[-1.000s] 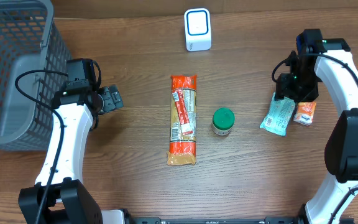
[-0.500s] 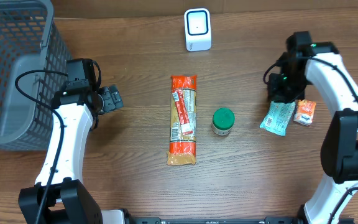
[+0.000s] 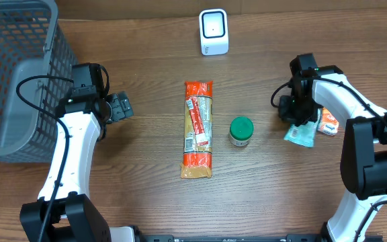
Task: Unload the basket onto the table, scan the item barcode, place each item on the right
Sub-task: 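Carry the teal pack right and release it beside the orange packet, then move the right gripper over the green-capped jar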
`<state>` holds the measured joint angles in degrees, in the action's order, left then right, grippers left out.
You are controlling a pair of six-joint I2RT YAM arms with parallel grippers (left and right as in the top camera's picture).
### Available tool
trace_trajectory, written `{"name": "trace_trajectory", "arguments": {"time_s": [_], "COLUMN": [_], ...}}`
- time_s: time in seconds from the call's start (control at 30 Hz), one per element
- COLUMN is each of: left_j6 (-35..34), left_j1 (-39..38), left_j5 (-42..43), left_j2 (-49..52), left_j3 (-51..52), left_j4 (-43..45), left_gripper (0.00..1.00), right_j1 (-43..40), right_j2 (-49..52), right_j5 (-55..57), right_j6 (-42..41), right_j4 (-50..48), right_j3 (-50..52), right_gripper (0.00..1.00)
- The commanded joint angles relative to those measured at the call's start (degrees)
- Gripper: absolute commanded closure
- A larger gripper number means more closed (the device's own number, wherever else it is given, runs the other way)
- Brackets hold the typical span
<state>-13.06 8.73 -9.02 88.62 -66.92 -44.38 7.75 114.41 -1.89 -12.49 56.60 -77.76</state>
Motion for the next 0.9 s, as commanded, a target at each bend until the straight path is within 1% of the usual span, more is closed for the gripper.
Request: {"name": "trace_trajectory", "arguments": {"time_s": [0.0, 0.07, 0.13, 0.27, 0.37, 0.47, 0.6, 0.67, 0.7, 0.83, 0.87], "left_j6": [1.3, 1.3, 1.3, 1.3, 1.3, 1.3, 1.3, 1.3, 1.3, 1.3, 1.3], "left_j1": [-0.1, -0.1, -0.1, -0.1, -0.1, -0.1, -0.1, -0.1, -0.1, -0.1, -0.1], "left_j5": [0.1, 0.1, 0.1, 0.1, 0.1, 0.1, 0.1, 0.1, 0.1, 0.1, 0.1], "left_j2": [-0.9, -0.9, -0.9, -0.9, -0.9, -0.9, -0.9, -0.9, -0.9, -0.9, -0.9], "left_j3": [-0.9, -0.9, -0.9, -0.9, -0.9, -0.9, -0.9, -0.9, -0.9, -0.9, -0.9], "left_j4": [0.0, 0.0, 0.0, 0.0, 0.0, 0.0, 0.0, 0.0, 0.0, 0.0, 0.0], "left_gripper": [0.0, 0.0, 0.0, 0.0, 0.0, 0.0, 0.0, 0.0, 0.0, 0.0, 0.0], "right_j1": [-0.8, -0.8, -0.8, -0.8, -0.6, -0.1, 1.2, 2.4, 3.1, 7.4, 8.7], "right_j2": [-0.2, -0.2, -0.2, -0.2, -0.3, -1.6, -4.7, -6.6, -7.5, -9.0, -9.0], "right_j5": [7.7, 10.1, 10.9, 10.9, 8.4, 4.2, -4.0, -8.7, -10.2, -11.2, -11.0], "right_j6": [-1.0, -1.0, -0.6, -0.6, -0.6, 0.3, 3.8, 3.7, 3.7, 3.0, 2.4], "right_j4": [2.1, 3.6, 4.6, 4.8, 7.2, 10.8, 14.2, 14.2, 14.2, 14.1, 13.8], "right_j3": [0.2, 0.2, 0.2, 0.0, -2.3, -6.0, -10.0, -10.4, -10.4, -10.4, -10.4], "right_gripper": [0.8, 0.79, 0.76, 0.76, 0.76, 0.74, 0.66, 0.58, 0.56, 0.42, 0.4]}}
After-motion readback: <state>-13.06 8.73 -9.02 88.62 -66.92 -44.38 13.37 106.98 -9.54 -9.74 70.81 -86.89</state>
